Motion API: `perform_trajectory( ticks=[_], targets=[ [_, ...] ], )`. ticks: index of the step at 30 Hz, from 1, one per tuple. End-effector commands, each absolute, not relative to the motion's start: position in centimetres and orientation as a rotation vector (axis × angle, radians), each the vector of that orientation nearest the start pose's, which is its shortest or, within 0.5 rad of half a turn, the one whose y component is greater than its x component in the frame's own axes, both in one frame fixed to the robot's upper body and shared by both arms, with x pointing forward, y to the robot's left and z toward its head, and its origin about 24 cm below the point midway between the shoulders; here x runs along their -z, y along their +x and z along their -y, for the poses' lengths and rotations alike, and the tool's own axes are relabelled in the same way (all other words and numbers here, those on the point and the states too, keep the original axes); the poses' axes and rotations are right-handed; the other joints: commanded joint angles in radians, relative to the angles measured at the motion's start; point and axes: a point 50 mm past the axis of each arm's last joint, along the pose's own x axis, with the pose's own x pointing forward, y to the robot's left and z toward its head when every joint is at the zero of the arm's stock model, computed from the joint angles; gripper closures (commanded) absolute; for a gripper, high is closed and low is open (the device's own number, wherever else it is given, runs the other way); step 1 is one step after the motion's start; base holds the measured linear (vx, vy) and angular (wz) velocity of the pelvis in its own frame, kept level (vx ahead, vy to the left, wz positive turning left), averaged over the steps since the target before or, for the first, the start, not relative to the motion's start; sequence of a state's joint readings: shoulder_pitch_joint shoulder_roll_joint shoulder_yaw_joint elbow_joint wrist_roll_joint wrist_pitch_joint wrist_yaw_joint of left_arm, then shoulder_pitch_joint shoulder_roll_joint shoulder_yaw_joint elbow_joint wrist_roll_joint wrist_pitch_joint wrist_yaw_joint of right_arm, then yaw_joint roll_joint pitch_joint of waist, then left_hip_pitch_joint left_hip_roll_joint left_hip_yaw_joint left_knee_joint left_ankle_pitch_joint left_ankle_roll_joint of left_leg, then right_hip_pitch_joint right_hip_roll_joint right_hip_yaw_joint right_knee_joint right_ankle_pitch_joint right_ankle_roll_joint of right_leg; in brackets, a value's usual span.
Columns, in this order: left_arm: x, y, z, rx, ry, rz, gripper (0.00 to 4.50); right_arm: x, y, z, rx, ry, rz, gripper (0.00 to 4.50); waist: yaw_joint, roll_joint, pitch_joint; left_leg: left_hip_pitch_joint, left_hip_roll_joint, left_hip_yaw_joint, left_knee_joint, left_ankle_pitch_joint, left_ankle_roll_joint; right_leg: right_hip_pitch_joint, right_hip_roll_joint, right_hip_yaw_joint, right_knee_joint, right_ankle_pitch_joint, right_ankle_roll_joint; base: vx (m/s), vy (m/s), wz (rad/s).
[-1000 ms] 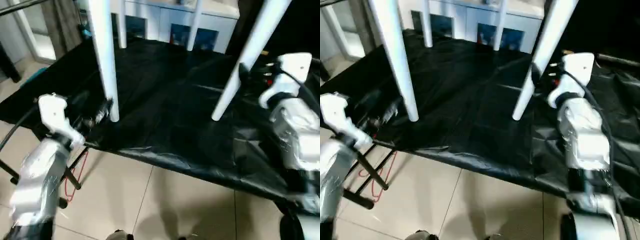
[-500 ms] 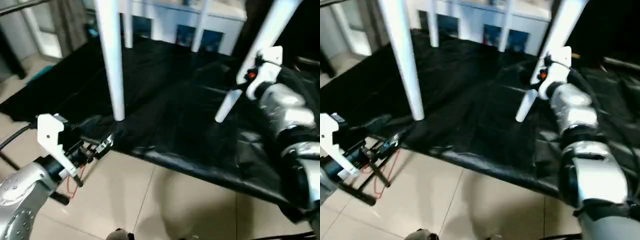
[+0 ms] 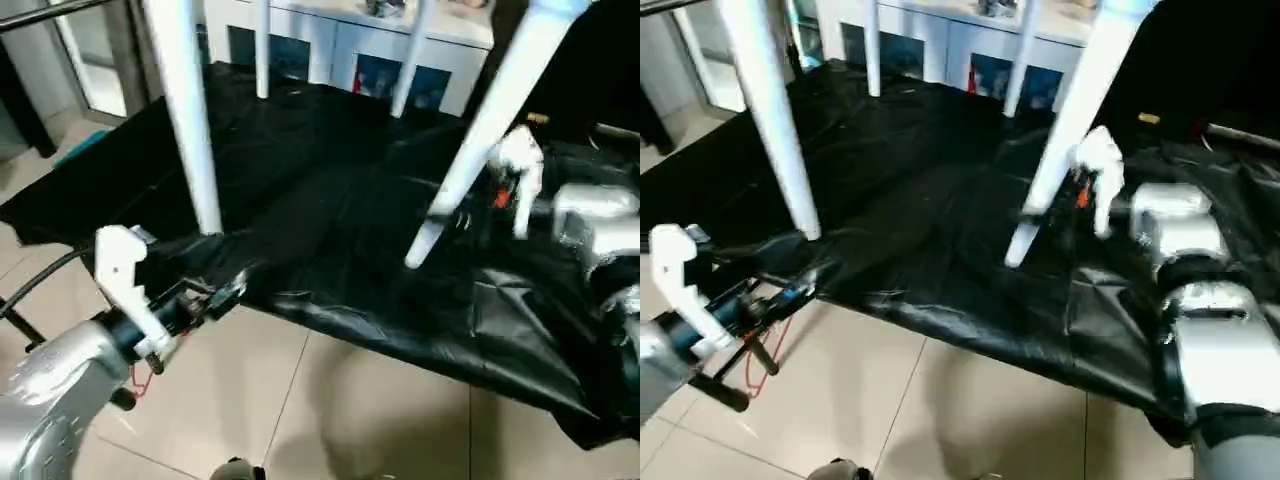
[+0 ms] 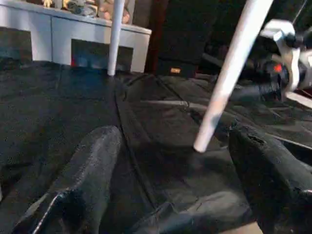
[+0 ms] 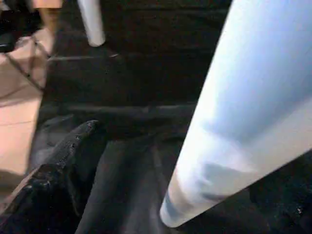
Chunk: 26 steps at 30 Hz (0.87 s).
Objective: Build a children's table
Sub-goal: Flip table
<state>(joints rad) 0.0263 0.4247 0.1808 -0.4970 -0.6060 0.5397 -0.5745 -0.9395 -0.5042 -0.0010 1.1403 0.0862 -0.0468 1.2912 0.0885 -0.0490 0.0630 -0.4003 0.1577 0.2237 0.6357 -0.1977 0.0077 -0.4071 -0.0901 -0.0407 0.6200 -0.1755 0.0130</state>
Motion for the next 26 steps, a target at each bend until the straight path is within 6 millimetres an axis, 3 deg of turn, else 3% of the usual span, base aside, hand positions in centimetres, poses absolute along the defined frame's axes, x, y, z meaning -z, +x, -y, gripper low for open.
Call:
perform_trajectory(
  ticks=[1, 3, 5, 7, 9, 10, 11, 12, 13, 14, 15, 16, 18, 19, 20, 21, 22, 23, 25, 26],
  targets=[
    [-13.0, 23.0, -18.6, 0.673, -0.099, 0.002, 0.51, -12.0, 36.5, 21.0, -1.104, -0.202, -0.251, 0.0, 0.003, 0.018, -0.068, 0.036, 0.08, -0.04, -0.088, -0.238, -0.014, 0.03, -0.054, 0.035, -0.057, -0.17, -0.289, 0.0, 0.0, 0.0],
    [-13.4, 23.7, -18.3, 0.672, -0.119, 0.033, 0.51, -11.6, 36.4, 20.2, -1.101, -0.156, -0.211, 0.0, 0.004, 0.016, -0.069, 0.037, 0.079, -0.041, -0.088, -0.25, -0.019, 0.031, -0.055, 0.036, -0.056, -0.183, -0.288, 0.0, 0.0, 0.0],
    [-13.4, 23.9, -18.0, 0.673, -0.127, 0.04, 0.51, -11.2, 36.4, 20.1, -1.076, -0.144, -0.194, 0.0, 0.002, 0.028, -0.068, 0.038, 0.081, -0.045, -0.092, -0.273, -0.036, 0.03, -0.056, 0.035, -0.056, -0.197, -0.285, 0.0, 0.0, 0.0],
    [-13.3, 24.1, -17.7, 0.675, -0.134, 0.039, 0.51, -10.8, 36.2, 20.1, -1.047, -0.138, -0.177, 0.0, 0.001, 0.023, -0.068, 0.04, 0.079, -0.045, -0.094, -0.288, -0.046, 0.03, -0.055, 0.035, -0.06, -0.202, -0.275, 0.0, 0.0, 0.0],
    [-13.1, 24.2, -17.5, 0.676, -0.137, 0.036, 0.51, -10.6, 36.1, 20.2, -1.028, -0.138, -0.168, 0.0, 0.0, 0.024, -0.071, 0.041, 0.077, -0.045, -0.092, -0.286, -0.048, 0.029, -0.055, 0.035, -0.059, -0.2, -0.27, 0.0, 0.0, 0.0],
    [-12.9, 24.1, -17.3, 0.682, -0.146, 0.034, 0.51, -10.1, 35.9, 20.5, -0.975, -0.123, -0.168, 0.0, -0.001, 0.031, -0.07, 0.041, 0.076, -0.045, -0.092, -0.289, -0.047, 0.029, -0.055, 0.036, -0.06, -0.205, -0.273, 0.0, 0.0, 0.0],
    [-12.7, 24.0, -17.2, 0.677, -0.134, 0.039, 0.51, -9.9, 35.7, 20.8, -0.936, -0.117, -0.157, 0.0, -0.002, 0.027, -0.068, 0.04, 0.076, -0.046, -0.093, -0.288, -0.049, 0.03, -0.056, 0.036, -0.063, -0.208, -0.266, 0.0, 0.0, 0.0],
    [-12.4, 24.0, -17.2, 0.671, -0.118, 0.045, 0.51, -9.7, 35.5, 21.1, -0.895, -0.112, -0.143, 0.0, 0.002, 0.046, -0.067, 0.041, 0.076, -0.05, -0.096, -0.284, -0.052, 0.03, -0.055, 0.038, -0.067, -0.204, -0.25, 0.0, 0.0, 0.0],
    [-12.1, 23.8, -17.2, 0.658, -0.113, 0.047, 0.51, -9.5, 35.2, 21.4, -0.832, -0.1, -0.118, 0.0, -0.007, 0.04, -0.067, 0.045, 0.077, -0.048, -0.096, -0.309, -0.058, 0.027, -0.051, 0.036, -0.067, -0.213, -0.245, 0.0, 0.0, 0.0],
    [-11.3, 23.9, -17.2, 0.606, -0.097, 0.031, 0.51, -9.4, 34.3, 22.0, -0.73, -0.071, -0.063, 0.0, 0.0, 0.042, -0.065, 0.05, 0.079, -0.047, -0.102, -0.306, -0.061, 0.029, -0.052, 0.04, -0.078, -0.207, -0.209, 0.0, 0.0, 0.0],
    [-10.5, 24.0, -17.1, 0.537, -0.08, 0.012, 0.51, -9.5, 32.9, 22.1, -0.662, -0.047, -0.003, 0.0, -0.006, 0.038, -0.067, 0.05, 0.079, -0.049, -0.101, -0.31, -0.061, 0.027, -0.051, 0.039, -0.073, -0.208, -0.209, 0.0, 0.0, 0.0],
    [-10.5, 24.0, -17.1, 0.528, -0.078, 0.011, 0.51, -9.5, 32.7, 22.0, -0.656, -0.045, 0.004, 0.0, -0.003, 0.041, -0.069, 0.047, 0.078, -0.049, -0.105, -0.3, -0.056, 0.034, -0.05, 0.041, -0.077, -0.209, -0.185, 0.0, 0.0, 0.0],
    [-10.4, 24.1, -17.1, 0.491, -0.066, 0.02, 0.51, -9.6, 31.9, 21.9, -0.634, -0.043, 0.027, 0.0, -0.013, 0.04, -0.073, 0.038, 0.074, -0.054, -0.106, -0.297, -0.052, 0.04, -0.053, 0.035, -0.073, -0.244, -0.193, 0.0, 0.0, 0.0],
    [-10.4, 24.1, -17.1, 0.491, -0.066, 0.02, 0.51, -9.6, 31.9, 21.9, -0.634, -0.043, 0.027, 0.0, -0.013, 0.04, -0.068, 0.039, 0.077, -0.053, -0.108, -0.306, -0.052, 0.036, -0.056, 0.038, -0.082, -0.273, -0.184, 0.0, 0.0, 0.0],
    [-10.1, 24.1, -17.1, 0.371, -0.045, 0.033, 0.51, -9.2, 30.5, 21.9, -0.538, -0.003, 0.058, 0.0, -0.018, 0.038, -0.061, 0.041, 0.079, -0.053, -0.11, -0.33, -0.053, 0.031, -0.056, 0.041, -0.089, -0.315, -0.164, 0.0, 0.0, 0.0],
    [-10.0, 24.0, -17.2, 0.329, -0.032, 0.04, 0.51, -9.0, 30.0, 21.9, -0.494, 0.017, 0.068, 0.0, -0.024, 0.029, -0.057, 0.038, 0.08, -0.053, -0.112, -0.336, -0.052, 0.028, -0.054, 0.043, -0.095, -0.34, -0.145, 0.0, 0.0, 0.0],
    [-9.9, 23.9, -17.3, 0.271, -0.013, 0.051, 0.51, -8.7, 29.3, 22.1, -0.426, 0.048, 0.079, 0.0, -0.027, 0.034, -0.058, 0.042, 0.079, -0.058, -0.113, -0.364, -0.06, 0.027, -0.059, 0.041, -0.098, -0.402, -0.126, 0.0, 0.0, 0.0],
    [-9.7, 23.4, -17.3, 0.201, 0.015, 0.053, 0.51, -8.4, 27.4, 22.2, -0.312, 0.133, 0.1, 0.0, -0.03, 0.024, -0.057, 0.041, 0.078, -0.059, -0.117, -0.372, -0.059, 0.027, -0.061, 0.042, -0.107, -0.455, -0.096, 0.0, 0.0, 0.0],
    [-9.5, 23.1, -17.3, 0.185, 0.02, 0.039, 0.51, -8.2, 26.5, 21.8, -0.296, 0.15, 0.099, 0.0, -0.031, 0.026, -0.058, 0.044, 0.079, -0.062, -0.121, -0.386, -0.065, 0.021, -0.057, 0.042, -0.113, -0.475, -0.075, 0.0, 0.0, 0.0],
    [-9.3, 22.6, -17.6, 0.153, 0.026, 0.02, 0.51, -8.0, 24.7, 20.6, -0.281, 0.137, 0.073, 0.0, -0.034, 0.025, -0.059, 0.04, 0.077, -0.064, -0.123, -0.396, -0.07, 0.022, -0.055, 0.04, -0.113, -0.483, -0.067, 0.0, 0.0, 0.0]
  ],
)
